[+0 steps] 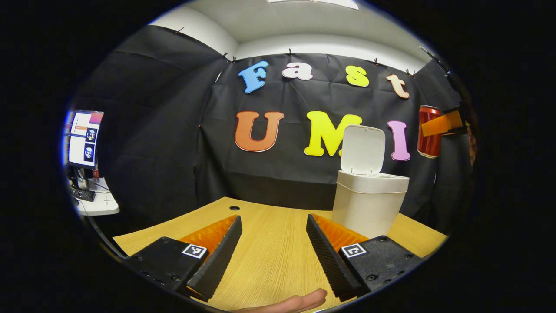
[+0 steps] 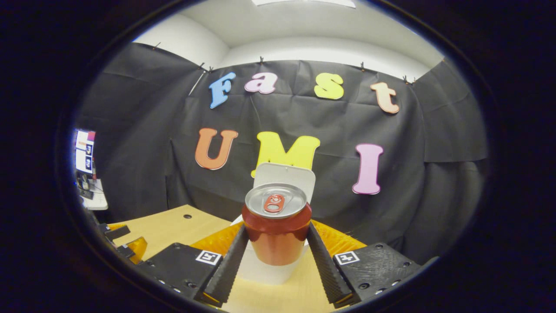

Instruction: Press the lid of the desktop garbage bin to open it, pick up the crumpled paper on the desktop and throw it into the bin, then pick up the pop can on the desktop and drop it into the bin, and finally close the garbage bin lid.

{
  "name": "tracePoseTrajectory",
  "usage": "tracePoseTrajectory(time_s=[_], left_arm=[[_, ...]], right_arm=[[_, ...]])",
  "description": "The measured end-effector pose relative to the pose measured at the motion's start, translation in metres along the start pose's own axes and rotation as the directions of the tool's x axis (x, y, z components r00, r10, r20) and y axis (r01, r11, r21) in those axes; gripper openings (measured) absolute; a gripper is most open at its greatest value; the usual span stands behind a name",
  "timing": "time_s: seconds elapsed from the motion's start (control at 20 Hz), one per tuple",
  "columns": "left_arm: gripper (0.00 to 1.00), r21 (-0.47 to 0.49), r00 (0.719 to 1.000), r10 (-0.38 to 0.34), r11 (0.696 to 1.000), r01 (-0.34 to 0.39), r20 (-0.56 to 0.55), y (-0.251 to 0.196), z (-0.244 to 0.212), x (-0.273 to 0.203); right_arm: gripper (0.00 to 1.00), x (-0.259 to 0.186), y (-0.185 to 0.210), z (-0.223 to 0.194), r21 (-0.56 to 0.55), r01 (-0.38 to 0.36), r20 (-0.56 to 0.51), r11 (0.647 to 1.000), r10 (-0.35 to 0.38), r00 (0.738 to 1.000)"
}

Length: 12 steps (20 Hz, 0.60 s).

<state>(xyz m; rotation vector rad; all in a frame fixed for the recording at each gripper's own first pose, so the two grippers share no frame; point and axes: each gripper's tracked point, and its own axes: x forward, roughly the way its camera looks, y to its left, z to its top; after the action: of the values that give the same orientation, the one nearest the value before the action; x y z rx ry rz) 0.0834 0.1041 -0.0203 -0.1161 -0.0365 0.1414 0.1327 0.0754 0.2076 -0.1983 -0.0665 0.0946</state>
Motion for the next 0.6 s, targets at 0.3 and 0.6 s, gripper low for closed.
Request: tracePoseTrajectory(time_s=[0.3,0.6], left_arm=[[0.96,0.013,0.999,-0.044,0.999,0.044,-0.004,-0.012,-0.002,-0.001],[0.96,0.026,0.992,-0.126,0.992,0.126,0.004,-0.033,-0.006,-0.004]], right_arm=[[0.79,0.05,-0.001,0.006,-0.002,0.01,-0.051,1.0,-0.01,0.999],[0.8,0.122,-0.006,-0.002,0.029,0.014,-0.095,0.999,-0.011,0.995]])
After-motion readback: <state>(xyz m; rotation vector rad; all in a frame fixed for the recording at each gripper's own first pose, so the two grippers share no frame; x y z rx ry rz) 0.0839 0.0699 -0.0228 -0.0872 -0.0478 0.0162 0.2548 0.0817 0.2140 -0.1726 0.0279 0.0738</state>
